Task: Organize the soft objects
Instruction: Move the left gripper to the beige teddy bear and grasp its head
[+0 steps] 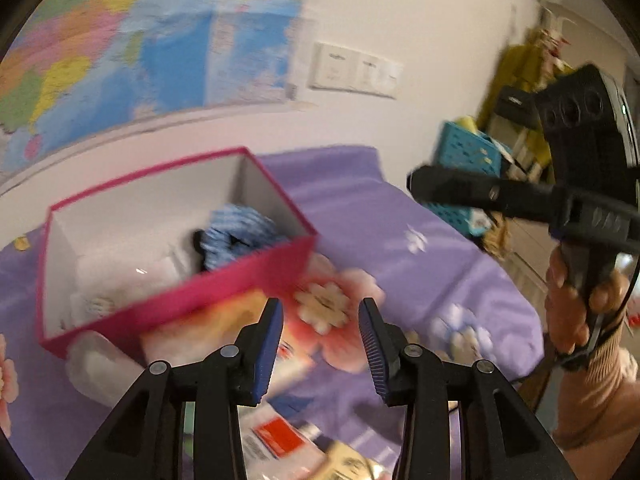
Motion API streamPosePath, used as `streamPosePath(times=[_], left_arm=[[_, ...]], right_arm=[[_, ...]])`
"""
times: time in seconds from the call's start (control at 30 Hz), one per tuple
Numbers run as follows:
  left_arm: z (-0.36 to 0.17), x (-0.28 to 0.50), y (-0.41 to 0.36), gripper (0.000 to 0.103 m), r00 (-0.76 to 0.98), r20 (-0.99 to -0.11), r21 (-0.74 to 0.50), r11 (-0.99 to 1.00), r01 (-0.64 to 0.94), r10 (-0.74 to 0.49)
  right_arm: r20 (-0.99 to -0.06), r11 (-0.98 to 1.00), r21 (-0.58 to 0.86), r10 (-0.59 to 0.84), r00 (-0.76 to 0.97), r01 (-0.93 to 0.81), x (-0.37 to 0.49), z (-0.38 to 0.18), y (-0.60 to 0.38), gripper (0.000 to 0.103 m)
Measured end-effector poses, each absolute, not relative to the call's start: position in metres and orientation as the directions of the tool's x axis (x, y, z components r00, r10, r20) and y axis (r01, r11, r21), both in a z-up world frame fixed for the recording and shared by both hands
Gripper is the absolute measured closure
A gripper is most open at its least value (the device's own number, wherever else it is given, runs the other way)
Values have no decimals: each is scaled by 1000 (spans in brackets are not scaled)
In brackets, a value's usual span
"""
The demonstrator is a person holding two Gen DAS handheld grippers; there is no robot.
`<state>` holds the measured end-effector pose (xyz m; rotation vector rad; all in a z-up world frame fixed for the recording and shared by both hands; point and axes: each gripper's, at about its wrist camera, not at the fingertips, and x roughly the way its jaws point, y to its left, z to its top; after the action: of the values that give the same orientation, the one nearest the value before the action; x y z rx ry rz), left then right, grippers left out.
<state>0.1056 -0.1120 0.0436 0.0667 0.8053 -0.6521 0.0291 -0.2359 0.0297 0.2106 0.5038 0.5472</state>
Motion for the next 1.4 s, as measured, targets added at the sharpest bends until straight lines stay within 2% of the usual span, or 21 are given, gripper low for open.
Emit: streamPosePath(times=[0.23, 0.33, 0.43, 0.5, 0.6, 0.7, 0.8, 0.93, 1.0, 1.07, 1.13, 1.4], left_arm=[[12, 81, -134, 63, 383, -736, -212, 727, 653, -559], [-2, 71, -143, 63, 321, -760, -224, 691, 687, -566], [-14, 62, -149, 57, 257, -775, -253, 656, 711, -578], [-22, 56, -153, 57, 227, -786, -259, 640, 723, -575], [-32, 50, -156, 57, 191, -800, -273, 628, 729, -569], [-44, 47, -160, 58, 166, -822, -277, 636, 720, -545], [-52, 49, -160, 60, 138, -831, -302, 647, 700, -538], [-52, 52, -156, 71, 129, -826, -326, 651, 685, -549], [-53, 54, -154, 73, 133, -827, -329, 661, 674, -547], [-53, 57, -152, 75, 133, -823, -343, 669, 660, -553], [-53, 60, -149, 77, 134, -817, -359, 675, 645, -561], [-38, 67, -144, 81, 196, -796, -350, 701, 622, -572]], right_arm=[[-403, 825, 362, 558, 725, -434, -24, 20, -248, 78], [-451, 849, 377, 518, 727, -371, -36, -1, -257, 73], [-521, 863, 418, 483, 704, -282, -36, -35, -271, 73], [-589, 890, 410, 426, 687, -200, -34, -61, -279, 73], [-647, 886, 449, 415, 639, -121, -27, -98, -293, 70], [-655, 858, 507, 447, 609, -84, -22, -124, -305, 63], [-655, 849, 524, 454, 604, -70, -17, -135, -309, 63], [-636, 842, 525, 483, 602, -122, -14, -137, -303, 63], [-632, 850, 505, 480, 608, -146, -15, -136, -299, 69], [-635, 860, 487, 468, 614, -153, -16, -135, -297, 79], [-620, 852, 498, 479, 621, -160, -17, -135, -297, 84], [-559, 855, 471, 480, 676, -218, -22, -106, -288, 87]])
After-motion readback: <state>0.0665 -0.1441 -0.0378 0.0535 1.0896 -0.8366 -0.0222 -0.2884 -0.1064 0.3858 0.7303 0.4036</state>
